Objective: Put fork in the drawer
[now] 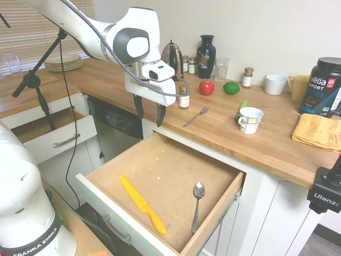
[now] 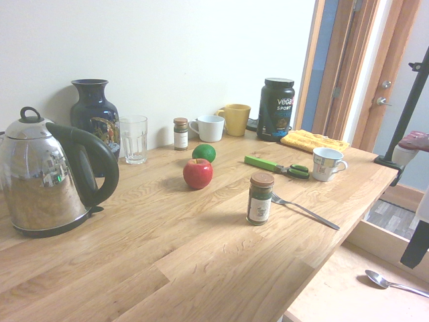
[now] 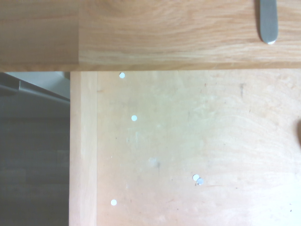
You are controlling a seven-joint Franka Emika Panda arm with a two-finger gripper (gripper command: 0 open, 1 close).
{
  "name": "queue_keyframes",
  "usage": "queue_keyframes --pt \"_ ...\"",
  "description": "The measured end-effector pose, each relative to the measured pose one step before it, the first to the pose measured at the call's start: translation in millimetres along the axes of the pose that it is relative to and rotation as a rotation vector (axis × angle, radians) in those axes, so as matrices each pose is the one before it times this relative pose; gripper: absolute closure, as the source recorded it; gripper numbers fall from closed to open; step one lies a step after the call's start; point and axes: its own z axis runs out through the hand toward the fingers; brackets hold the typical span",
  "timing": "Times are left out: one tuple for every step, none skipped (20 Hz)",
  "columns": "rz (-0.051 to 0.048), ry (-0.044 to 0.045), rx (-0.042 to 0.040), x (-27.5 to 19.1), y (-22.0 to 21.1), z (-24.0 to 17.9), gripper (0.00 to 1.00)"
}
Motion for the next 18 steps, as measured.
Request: queue_keyframes --pt "0.0 -0.00078 -0.00079 -0.01 0.03 0.54 0.0" --pt "0.00048 0.00192 0.00182 0.16 0.26 0.77 0.0" --pt "0.00177 0.00788 0.00673 2.3 -0.42 -0.48 0.0" --pt "0.00347 0.00851 0.00503 4.4 -0.65 -1.17 0.0" --pt "0.00542 0.00626 0.00343 5.57 -0.94 -1.06 0.0" --pt "0.00701 0.00257 0.00208 6.88 -2.01 -0.79 0.0" --pt "0.00716 0.00151 0.00208 8.01 -3.22 -0.55 0.0" --pt "0.00512 0.00103 0.0013 8.35 -4.52 0.07 0.0" --pt "0.00263 0.00094 0.00042 8.36 -5.8 0.75 0.0" --pt "0.0013 0.00099 0.0 8.57 -6.65 1.2 0.0" --pt "0.00116 -0.00034 -0.00003 8.59 -7.29 1.43 0.0" --pt "0.00118 -0.00187 -0.00115 9.06 -8.05 1.49 0.0" --pt "0.00098 -0.00125 -0.00085 9.2 -8.25 0.81 0.0" --pt "0.00095 -0.00263 -0.00191 8.31 -7.68 1.18 0.0" --pt "0.00164 -0.00426 -0.00301 7.63 -7.36 1.17 0.0" --pt "0.00334 -0.0038 -0.00468 7.33 -6.88 1.08 0.0" --pt "0.00565 -0.00155 -0.00205 7.11 -6.29 1.03 0.0" --pt "0.00426 -0.00376 -0.00378 6.48 -5.77 1.94 0.0"
